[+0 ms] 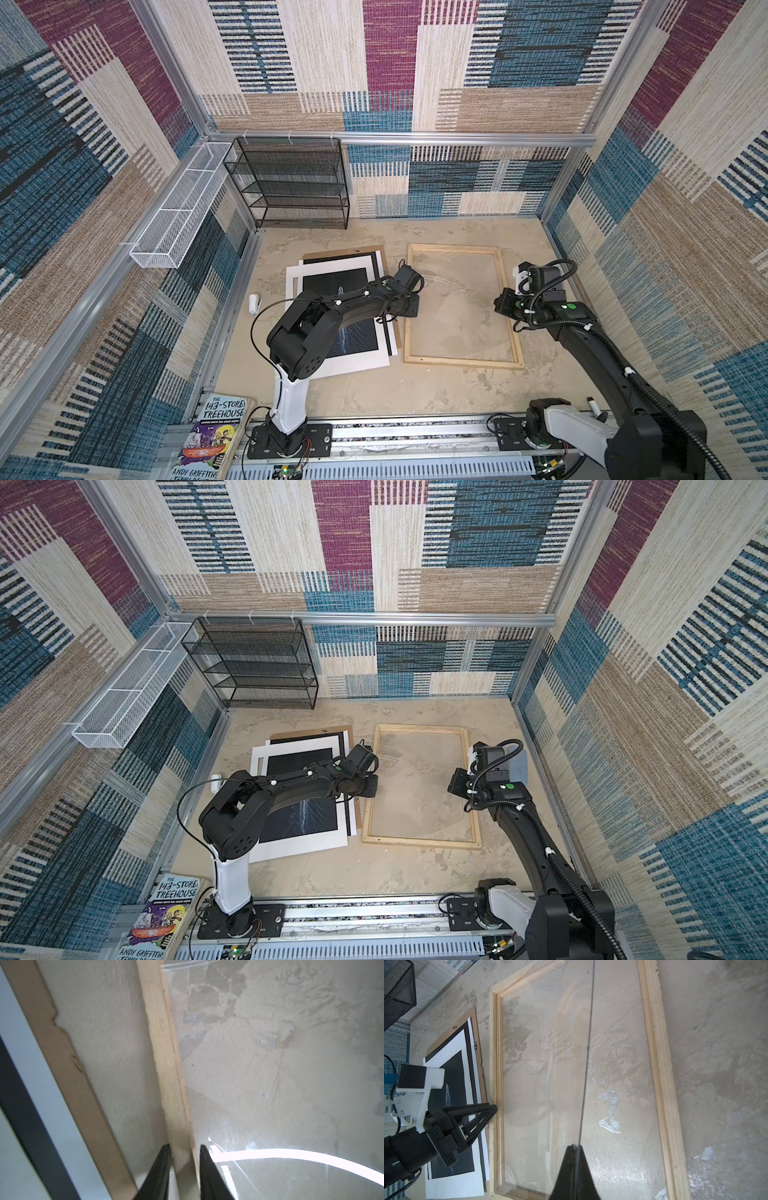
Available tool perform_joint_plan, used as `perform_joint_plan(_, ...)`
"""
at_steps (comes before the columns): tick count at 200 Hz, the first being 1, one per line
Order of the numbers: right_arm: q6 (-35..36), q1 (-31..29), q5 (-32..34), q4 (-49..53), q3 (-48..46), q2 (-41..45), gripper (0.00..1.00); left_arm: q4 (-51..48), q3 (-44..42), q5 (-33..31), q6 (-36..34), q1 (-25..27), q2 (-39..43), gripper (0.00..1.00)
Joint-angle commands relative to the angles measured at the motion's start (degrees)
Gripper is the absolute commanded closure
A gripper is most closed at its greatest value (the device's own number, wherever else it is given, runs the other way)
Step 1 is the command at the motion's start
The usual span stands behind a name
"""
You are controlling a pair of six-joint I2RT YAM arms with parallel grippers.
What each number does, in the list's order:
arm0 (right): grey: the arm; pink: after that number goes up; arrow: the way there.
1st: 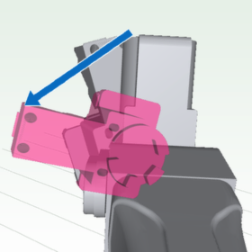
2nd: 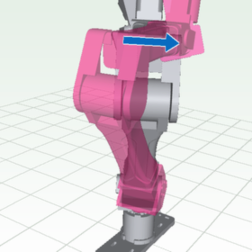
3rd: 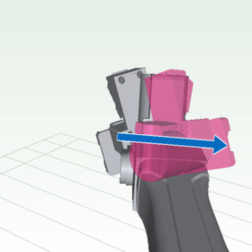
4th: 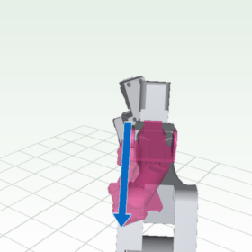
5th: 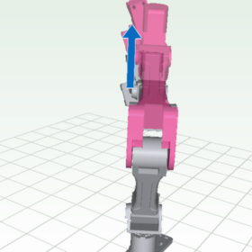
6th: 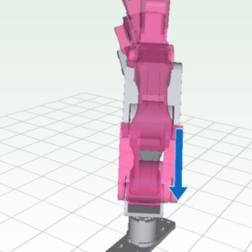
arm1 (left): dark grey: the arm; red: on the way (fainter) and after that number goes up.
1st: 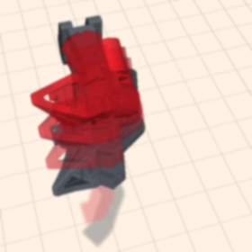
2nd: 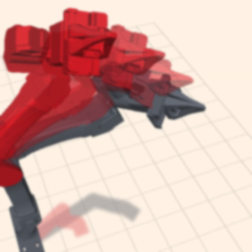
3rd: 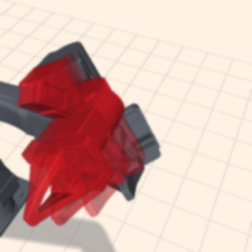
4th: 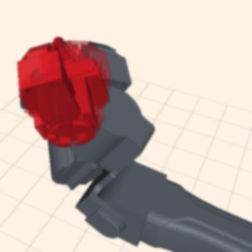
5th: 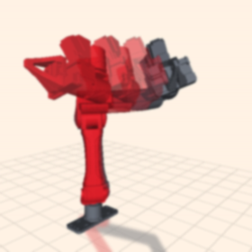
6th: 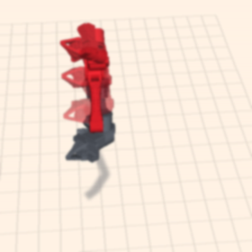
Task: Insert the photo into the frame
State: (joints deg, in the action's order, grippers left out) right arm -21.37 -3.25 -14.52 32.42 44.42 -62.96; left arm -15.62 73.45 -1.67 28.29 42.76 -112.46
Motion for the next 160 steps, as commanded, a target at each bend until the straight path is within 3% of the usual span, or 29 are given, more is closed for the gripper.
perform_joint_plan(1, 1.3, -0.2, -2.1, -4.3, -0.7, -0.5, 1.0, 0.6, -0.3, 3.2, -0.4, 0.2, 0.3, 0.74)
perform_joint_plan(45, 1.3, -0.2, 1.2, -4.7, -0.4, -0.3, 1.0, 0.9, 0.0, 3.9, -0.9, 0.2, -0.1, 0.77)
perform_joint_plan(160, 3.9, -0.9, -1.8, -5.9, 0.7, -0.2, 1.0, 0.7, -0.4, 4.4, -1.9, 0.2, 0.1, 0.81)
